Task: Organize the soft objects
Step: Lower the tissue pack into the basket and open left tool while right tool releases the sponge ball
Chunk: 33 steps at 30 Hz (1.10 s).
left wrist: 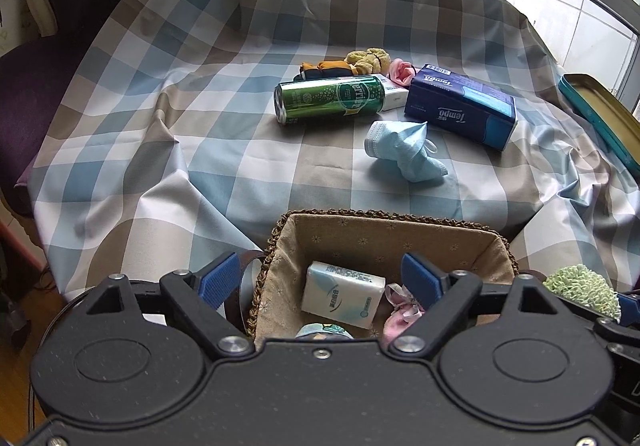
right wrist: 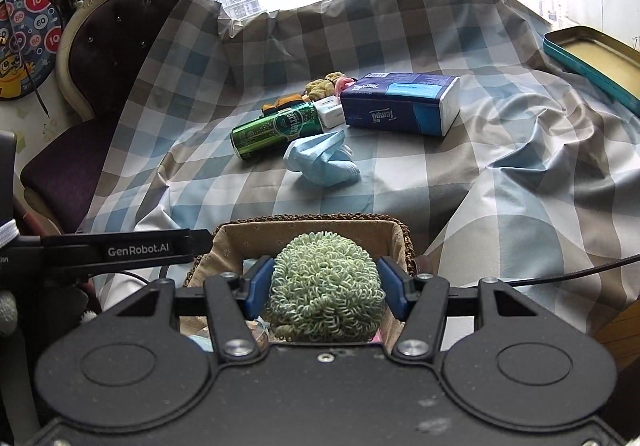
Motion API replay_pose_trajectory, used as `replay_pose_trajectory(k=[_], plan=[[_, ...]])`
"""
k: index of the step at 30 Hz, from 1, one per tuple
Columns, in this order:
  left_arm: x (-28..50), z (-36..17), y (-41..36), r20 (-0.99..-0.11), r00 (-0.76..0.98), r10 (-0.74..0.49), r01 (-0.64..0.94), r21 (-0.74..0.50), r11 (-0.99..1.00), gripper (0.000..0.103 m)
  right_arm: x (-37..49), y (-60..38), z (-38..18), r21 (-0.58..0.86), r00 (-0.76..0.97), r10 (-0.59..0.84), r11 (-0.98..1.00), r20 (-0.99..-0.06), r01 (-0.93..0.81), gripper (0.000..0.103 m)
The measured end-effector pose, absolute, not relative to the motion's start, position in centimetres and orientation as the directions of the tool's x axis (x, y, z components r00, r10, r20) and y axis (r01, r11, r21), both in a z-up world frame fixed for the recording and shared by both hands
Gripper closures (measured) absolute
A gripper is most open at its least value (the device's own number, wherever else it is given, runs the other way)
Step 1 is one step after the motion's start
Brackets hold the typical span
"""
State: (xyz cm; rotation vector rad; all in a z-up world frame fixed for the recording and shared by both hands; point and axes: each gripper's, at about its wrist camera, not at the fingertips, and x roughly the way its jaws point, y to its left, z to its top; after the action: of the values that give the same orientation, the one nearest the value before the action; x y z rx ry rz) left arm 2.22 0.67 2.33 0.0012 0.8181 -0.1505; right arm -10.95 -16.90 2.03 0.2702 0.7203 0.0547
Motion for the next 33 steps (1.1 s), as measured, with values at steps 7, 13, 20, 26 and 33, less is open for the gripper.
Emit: replay_pose_trajectory(k=[7,13,20,26,33], plan=[[2.22,2.15,0.97,-0.731,0.67,-0.127,0.119,-0.064,0.991,0.019,-10.25,-16.59,1.73,0.254,0.743,0.149,0.967,-0.653,0.03,0.045],[2.11,2.1,0.98,-0.732,0.669,-0.13,0.121,-0.066,0.991,0.019,-10.37,-16.26,1.89,0.243,0.753,0.146,0.97,-0.642,0.019,0.027],[2.09,2.07,0.98,-0.733,0.668,-0.126,0.118,-0.063,0.991,0.019,-10.33,-16.71,1.73,0.246,0.748,0.132,0.968,-0.65,0.042,0.027],[1.98,1.99,0.92,-0.735,0.667,-0.124,0.121,-0.058,0.991,0.019,-10.32,-16.8,1.43,0.245,0.74,0.125,0.968,-0.661,0.056,0.027],[1.97,1.95,0.84,-0.735,0.667,-0.124,0.123,-0.056,0.991,0.019,-10.22,-16.92,1.21,0.245,0.734,0.121,0.967,-0.668,0.064,0.027]])
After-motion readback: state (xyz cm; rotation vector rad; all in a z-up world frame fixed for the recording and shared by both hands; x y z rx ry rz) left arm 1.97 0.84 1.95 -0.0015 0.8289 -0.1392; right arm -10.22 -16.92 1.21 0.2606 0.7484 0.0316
